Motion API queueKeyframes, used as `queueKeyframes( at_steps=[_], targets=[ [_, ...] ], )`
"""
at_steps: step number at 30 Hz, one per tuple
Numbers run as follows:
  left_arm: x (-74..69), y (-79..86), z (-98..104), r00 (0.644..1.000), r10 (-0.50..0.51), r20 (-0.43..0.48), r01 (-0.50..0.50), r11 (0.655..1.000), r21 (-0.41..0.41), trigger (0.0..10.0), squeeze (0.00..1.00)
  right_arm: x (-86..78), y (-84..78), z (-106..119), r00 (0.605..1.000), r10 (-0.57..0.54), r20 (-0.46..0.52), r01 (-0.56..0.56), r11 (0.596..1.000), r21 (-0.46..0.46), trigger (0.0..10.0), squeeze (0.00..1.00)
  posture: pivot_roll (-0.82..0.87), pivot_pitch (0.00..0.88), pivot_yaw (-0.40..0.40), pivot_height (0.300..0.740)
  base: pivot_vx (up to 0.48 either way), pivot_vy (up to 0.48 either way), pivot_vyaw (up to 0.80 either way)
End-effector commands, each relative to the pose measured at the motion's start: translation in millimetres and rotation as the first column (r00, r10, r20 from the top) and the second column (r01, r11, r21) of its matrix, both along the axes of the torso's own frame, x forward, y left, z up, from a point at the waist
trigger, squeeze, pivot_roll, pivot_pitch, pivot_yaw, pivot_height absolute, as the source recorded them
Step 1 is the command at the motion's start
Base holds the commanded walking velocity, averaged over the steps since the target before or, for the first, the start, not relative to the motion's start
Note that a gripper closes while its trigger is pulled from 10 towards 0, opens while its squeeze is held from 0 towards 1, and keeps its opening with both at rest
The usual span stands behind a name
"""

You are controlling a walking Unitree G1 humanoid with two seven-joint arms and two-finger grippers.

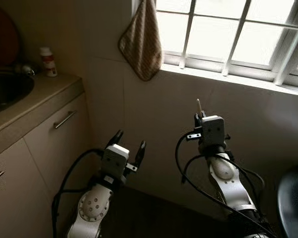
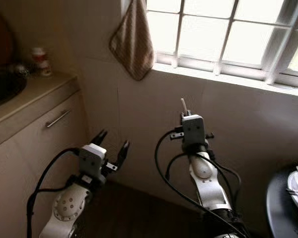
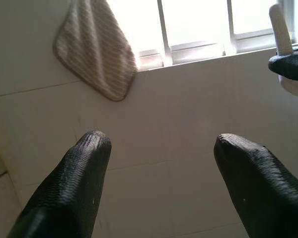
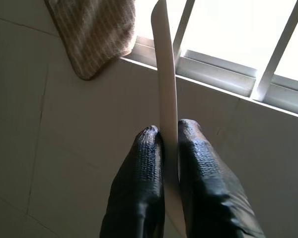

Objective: Kitchen organization

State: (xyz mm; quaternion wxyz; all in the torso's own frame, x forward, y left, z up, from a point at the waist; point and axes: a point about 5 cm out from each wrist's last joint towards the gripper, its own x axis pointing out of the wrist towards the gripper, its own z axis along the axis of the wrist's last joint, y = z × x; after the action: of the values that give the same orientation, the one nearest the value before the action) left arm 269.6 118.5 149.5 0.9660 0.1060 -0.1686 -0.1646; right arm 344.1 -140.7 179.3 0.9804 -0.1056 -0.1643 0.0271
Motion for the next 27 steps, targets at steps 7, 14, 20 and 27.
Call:
queueKeyframes(
  at_steps=[7, 14, 20, 27],
  targets=[
    [-0.5, 1.8, 4.0, 1.000, -0.001, 0.025, 0.001, 1.000, -0.008, 10.0, 0.00, 0.1, 7.3, 8.8, 0.999, 0.022, 0.047, -0.021, 1.000, -0.017, 0.0, 0.00, 0.06, 0.000, -0.069, 0.740, 0.285, 0.000, 0.80],
    [1.4, 1.8, 6.8, 0.999, 0.001, 0.036, -0.001, 1.000, -0.012, 10.0, 0.00, -0.1, 8.9, 10.0, 0.998, 0.025, 0.059, -0.024, 0.999, -0.024, 0.0, 0.00, 0.07, 0.000, -0.069, 0.740, 0.462, 0.000, 0.80],
    [2.8, 1.7, 9.0, 0.999, 0.003, 0.046, -0.003, 1.000, -0.013, 10.0, 0.00, 0.3, 10.3, 13.5, 0.996, 0.033, 0.078, -0.031, 0.999, -0.035, 0.0, 0.00, 0.07, 0.000, -0.068, 0.740, 0.480, 0.000, 0.80],
    [3.6, 1.3, 11.3, 0.998, 0.000, 0.058, 0.000, 1.000, -0.013, 10.0, 0.00, 1.2, 13.3, 18.3, 0.994, 0.046, 0.103, -0.041, 0.998, -0.048, 0.0, 0.00, 0.07, 0.000, -0.068, 0.740, 0.480, 0.000, 0.80]
  ],
)
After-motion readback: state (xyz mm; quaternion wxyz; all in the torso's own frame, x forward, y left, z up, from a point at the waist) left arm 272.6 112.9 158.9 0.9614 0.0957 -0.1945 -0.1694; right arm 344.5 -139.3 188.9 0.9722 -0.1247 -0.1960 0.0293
